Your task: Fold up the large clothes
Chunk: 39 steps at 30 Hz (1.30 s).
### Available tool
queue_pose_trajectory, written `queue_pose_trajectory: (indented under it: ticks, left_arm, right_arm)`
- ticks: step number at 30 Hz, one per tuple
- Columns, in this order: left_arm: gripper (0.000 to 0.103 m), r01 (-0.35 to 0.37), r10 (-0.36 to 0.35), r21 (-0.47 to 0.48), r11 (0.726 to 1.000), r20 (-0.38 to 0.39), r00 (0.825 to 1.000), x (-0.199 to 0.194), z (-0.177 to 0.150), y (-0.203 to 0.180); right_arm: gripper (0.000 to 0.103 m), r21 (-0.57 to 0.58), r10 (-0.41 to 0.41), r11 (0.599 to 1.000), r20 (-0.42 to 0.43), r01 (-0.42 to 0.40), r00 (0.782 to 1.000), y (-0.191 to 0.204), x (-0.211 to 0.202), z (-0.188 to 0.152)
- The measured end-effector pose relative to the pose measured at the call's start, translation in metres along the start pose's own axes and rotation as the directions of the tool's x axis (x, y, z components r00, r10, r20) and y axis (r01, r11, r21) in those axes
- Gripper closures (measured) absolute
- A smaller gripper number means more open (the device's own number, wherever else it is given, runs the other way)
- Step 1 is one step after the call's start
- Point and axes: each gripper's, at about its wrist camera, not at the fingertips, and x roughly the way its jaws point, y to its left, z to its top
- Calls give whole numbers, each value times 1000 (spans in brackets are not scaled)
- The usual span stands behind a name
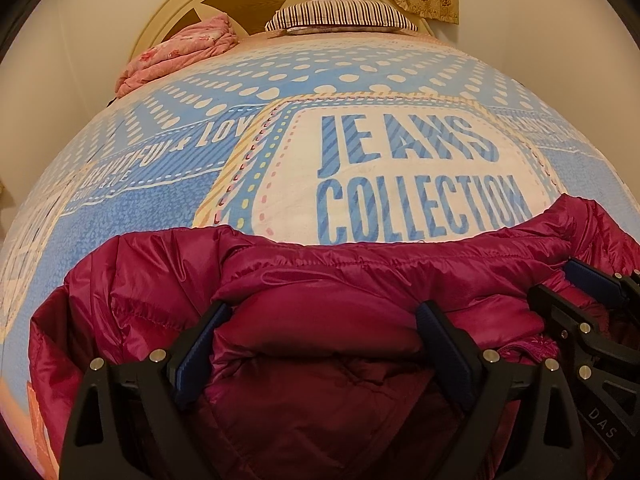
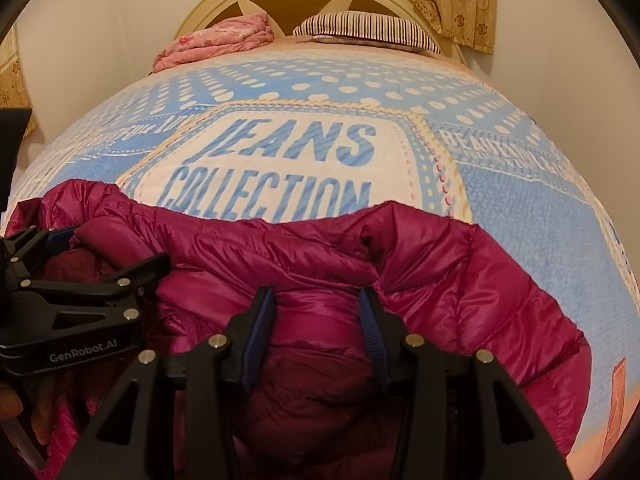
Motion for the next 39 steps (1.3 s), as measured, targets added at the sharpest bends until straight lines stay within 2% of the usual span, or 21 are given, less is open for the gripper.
queue_pose_trajectory:
  ticks: [14, 21, 23, 25, 27, 28, 29, 33, 39]
  left_arm:
    - [7, -12, 12, 6, 1000, -3, 1000, 2, 0, -1]
    - [3, -55, 55, 27, 998, -19, 998, 1, 4, -4]
    - [3, -77, 79, 57, 995, -27, 997, -7, 7, -5]
    - [3, -53, 53, 44, 998, -2, 999, -30, 7, 2]
    - [3, -12, 11, 26, 1000, 32, 999, -58, -1, 12]
    - [3, -6, 5, 28, 1000, 39, 999, -67, -6, 16]
    - [3, -13, 11, 36, 999, 39, 999, -78, -14, 20]
    - [3, -1, -1, 41, 999, 45, 999, -112, -53, 34]
    - [3, 2, -5, 39, 999, 71, 997, -152, -110, 42]
  right_arm:
    - [55, -10, -14, 1000, -4, 14, 1000, 3, 1, 0]
    - [55, -40, -49, 998, -15, 48, 999, 8, 2, 1]
    - [55, -59, -62, 996, -27, 60, 998, 11, 1, 3]
    - [53, -87, -62, 994, -33, 59, 998, 11, -6, 6]
    - [44, -86, -63, 994, -6, 63, 998, 6, -22, 5]
    - [34, -86, -65, 994, 20, 66, 998, 4, -33, 3]
    - [29, -88, -65, 994, 44, 69, 997, 1, -43, 0]
    - [28, -81, -70, 994, 58, 74, 996, -9, -73, -17]
    - [28, -43, -43, 998, 20, 44, 999, -14, -101, -61]
